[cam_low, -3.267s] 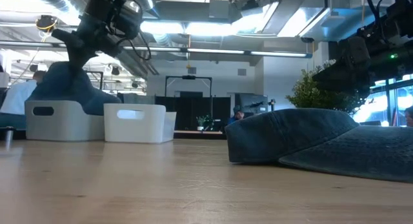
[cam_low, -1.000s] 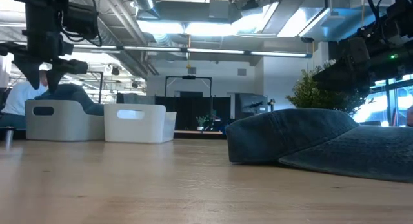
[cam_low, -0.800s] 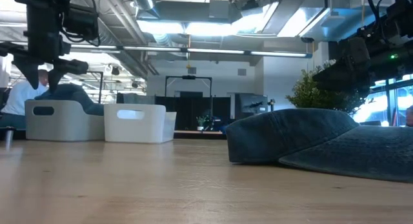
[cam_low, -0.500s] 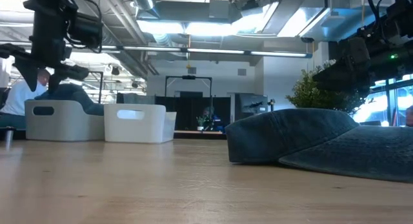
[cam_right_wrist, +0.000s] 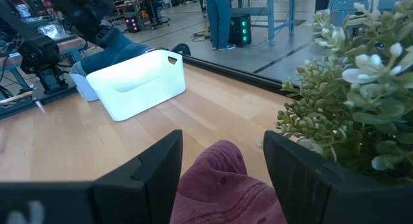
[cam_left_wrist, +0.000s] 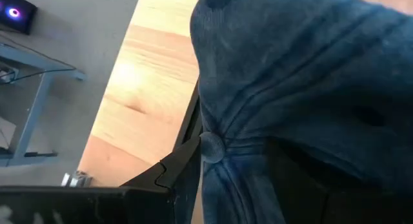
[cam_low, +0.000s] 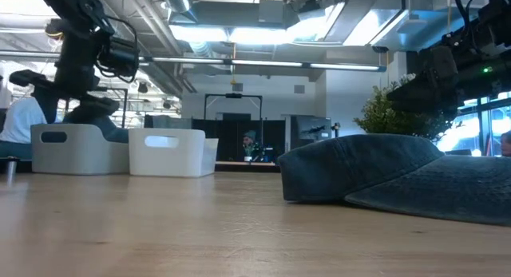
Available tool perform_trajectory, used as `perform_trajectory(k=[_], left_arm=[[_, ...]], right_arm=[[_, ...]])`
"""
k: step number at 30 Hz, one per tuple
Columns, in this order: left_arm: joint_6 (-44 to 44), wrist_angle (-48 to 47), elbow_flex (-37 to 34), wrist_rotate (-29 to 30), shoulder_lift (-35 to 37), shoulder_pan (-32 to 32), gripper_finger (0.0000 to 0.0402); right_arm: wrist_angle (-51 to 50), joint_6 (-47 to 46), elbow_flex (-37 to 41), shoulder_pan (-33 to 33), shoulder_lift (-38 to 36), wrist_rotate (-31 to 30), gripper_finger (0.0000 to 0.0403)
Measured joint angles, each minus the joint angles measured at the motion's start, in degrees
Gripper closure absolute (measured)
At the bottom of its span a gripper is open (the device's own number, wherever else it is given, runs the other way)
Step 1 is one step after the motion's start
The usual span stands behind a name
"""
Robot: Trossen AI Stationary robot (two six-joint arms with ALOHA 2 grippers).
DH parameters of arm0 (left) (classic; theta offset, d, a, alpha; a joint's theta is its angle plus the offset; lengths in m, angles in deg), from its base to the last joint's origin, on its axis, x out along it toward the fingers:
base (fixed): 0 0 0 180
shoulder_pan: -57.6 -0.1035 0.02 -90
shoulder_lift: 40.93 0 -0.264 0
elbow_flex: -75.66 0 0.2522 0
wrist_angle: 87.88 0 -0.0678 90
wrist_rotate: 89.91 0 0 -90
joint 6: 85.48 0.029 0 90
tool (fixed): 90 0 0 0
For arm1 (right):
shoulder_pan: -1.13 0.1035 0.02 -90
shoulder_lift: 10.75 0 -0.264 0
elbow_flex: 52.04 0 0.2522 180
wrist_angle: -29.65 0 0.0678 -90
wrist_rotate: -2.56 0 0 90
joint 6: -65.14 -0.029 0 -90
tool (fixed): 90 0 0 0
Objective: Pick & Place hat
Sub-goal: Put the left blue cap into the gray bin
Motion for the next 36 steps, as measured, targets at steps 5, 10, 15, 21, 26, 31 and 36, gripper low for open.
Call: perform_trajectory(k=[5, 10, 15, 21, 26, 31, 36], left_arm=[[1.30, 0.06, 0.02, -0.70, -3.67, -2.30, 0.0233], [2.16, 2.12, 0.04, -1.39, -7.24, -3.63, 0.0233], [6.16, 5.86, 0.24, -1.95, -9.66, -4.33, 0.0233], [8.74, 6.66, 0.13, -1.56, -8.23, -4.22, 0.0233], [12.22, 7.44, 0.81, -0.27, -5.02, -4.18, 0.0233], [14.28, 7.62, 1.14, 2.02, -1.80, -4.18, 0.0233], [17.34, 7.75, 1.16, -2.66, 2.63, -3.73, 0.0233]], right_arm=[[-0.02, 0.00, -0.02, -0.01, 0.00, -0.01, 0.0185], [0.00, 0.00, -0.01, 0.00, 0.00, 0.00, 0.0185], [0.00, 0.00, -0.02, -0.02, 0.00, -0.02, 0.0185], [-0.02, 0.00, -0.02, -0.02, 0.00, 0.00, 0.0185], [-0.01, -0.06, -0.01, -0.01, 0.00, -0.02, 0.0185], [-0.02, -0.11, 0.00, -0.02, 0.00, -0.01, 0.0185], [-0.01, -0.19, -0.02, 0.00, 0.00, -0.01, 0.0185]])
